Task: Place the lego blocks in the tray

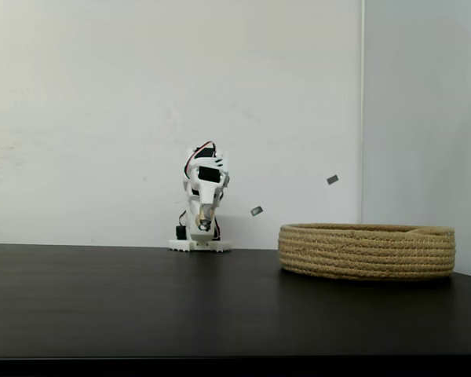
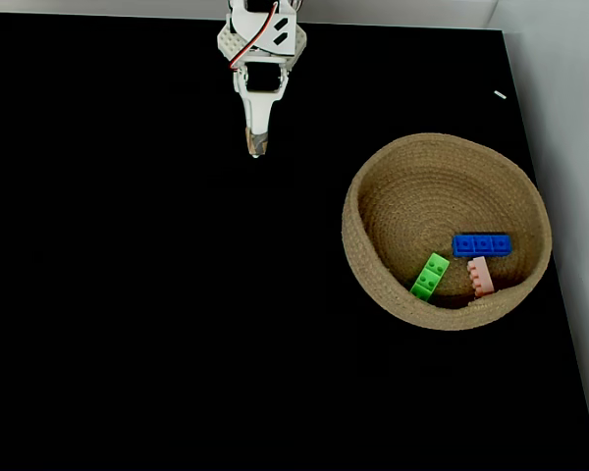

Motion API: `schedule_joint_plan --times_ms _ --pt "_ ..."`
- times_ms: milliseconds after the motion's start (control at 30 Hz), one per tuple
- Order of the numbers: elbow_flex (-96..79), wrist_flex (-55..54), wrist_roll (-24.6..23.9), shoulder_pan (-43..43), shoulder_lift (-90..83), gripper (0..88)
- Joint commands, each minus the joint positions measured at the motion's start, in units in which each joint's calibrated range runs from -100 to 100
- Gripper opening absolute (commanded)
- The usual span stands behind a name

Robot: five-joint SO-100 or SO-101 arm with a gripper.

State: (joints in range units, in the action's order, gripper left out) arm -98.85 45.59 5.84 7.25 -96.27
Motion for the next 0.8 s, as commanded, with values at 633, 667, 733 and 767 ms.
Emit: schedule_joint_plan --times_ms 633,667,733,767 --pt "0.95 6.26 -3.32 1.57 -2.44 0.0" --pt "0.95 6.26 -3.32 1.57 -2.44 0.0" --pt "0.95 6.26 -3.27 1.57 -2.44 0.0" --pt "0.95 6.26 -3.32 1.57 -2.44 0.0"
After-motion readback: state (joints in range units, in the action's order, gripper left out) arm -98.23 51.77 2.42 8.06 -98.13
